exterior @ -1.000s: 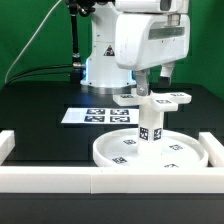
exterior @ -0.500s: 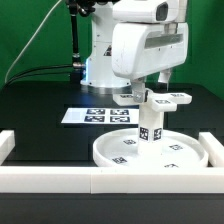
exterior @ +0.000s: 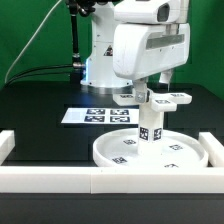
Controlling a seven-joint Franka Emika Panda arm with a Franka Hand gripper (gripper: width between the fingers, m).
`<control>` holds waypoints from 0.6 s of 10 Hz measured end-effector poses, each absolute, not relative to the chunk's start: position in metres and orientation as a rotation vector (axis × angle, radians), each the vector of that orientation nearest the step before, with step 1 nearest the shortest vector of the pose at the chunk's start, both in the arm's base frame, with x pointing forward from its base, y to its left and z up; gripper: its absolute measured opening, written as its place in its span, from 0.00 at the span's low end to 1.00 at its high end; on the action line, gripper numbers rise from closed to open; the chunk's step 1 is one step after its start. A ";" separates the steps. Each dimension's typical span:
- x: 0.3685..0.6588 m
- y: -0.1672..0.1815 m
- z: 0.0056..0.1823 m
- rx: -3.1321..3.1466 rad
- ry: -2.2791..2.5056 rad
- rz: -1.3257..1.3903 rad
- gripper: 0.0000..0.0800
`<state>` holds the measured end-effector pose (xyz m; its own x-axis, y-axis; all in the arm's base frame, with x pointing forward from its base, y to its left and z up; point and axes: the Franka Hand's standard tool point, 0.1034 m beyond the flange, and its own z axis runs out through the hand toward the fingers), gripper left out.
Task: Assemble round table
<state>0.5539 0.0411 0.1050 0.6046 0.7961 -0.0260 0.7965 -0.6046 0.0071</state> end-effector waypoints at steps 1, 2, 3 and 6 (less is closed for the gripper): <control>0.554 0.040 0.105 2.813 1.357 -0.031 0.57; 0.554 0.040 0.105 2.813 1.356 -0.031 0.54; 0.554 0.040 0.105 2.862 1.251 -0.029 0.54; 0.554 0.038 0.105 3.027 0.803 -0.023 0.54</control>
Offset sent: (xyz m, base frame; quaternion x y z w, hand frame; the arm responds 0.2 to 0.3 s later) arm 0.0000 0.0000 0.0000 0.0000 0.0000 0.1938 0.9810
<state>0.5541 0.0385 0.1052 0.8685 0.4954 -0.0167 0.4955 -0.8686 0.0059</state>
